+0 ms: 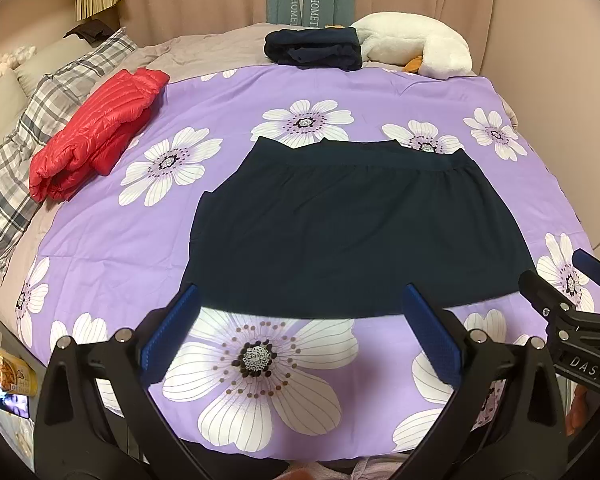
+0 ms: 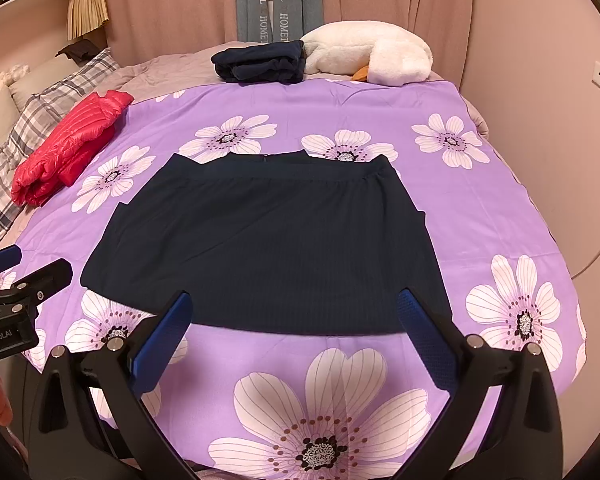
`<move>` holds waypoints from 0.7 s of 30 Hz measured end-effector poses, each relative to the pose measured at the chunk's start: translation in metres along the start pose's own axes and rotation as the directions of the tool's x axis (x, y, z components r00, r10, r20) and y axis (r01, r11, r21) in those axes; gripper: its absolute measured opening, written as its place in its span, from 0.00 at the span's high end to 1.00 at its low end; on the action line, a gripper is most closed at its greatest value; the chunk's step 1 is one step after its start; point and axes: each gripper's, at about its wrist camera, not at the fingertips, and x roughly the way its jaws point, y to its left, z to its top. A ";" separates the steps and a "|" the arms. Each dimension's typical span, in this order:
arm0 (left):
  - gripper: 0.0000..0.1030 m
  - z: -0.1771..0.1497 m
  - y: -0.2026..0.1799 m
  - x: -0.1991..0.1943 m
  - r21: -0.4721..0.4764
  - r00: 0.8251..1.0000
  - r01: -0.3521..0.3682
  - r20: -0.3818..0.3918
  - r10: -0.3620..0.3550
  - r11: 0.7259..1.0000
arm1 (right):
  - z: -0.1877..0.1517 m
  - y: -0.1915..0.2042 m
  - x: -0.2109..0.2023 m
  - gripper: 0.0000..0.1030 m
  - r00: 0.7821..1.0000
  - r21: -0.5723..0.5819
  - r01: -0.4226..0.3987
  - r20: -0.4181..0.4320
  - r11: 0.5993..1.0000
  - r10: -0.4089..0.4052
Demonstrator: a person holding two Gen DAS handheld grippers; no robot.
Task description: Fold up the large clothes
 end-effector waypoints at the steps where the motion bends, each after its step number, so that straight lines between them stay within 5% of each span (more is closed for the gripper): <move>1: 0.02 0.000 0.000 0.000 0.002 1.000 0.000 0.001 0.000 1.000 | 0.000 0.000 0.000 0.01 1.000 0.000 0.001 0.000 1.000 -0.001; 21: 0.02 0.002 0.001 -0.006 -0.012 1.000 0.003 0.002 -0.003 1.000 | -0.003 0.003 -0.004 0.01 1.000 -0.002 -0.009 0.009 1.000 0.009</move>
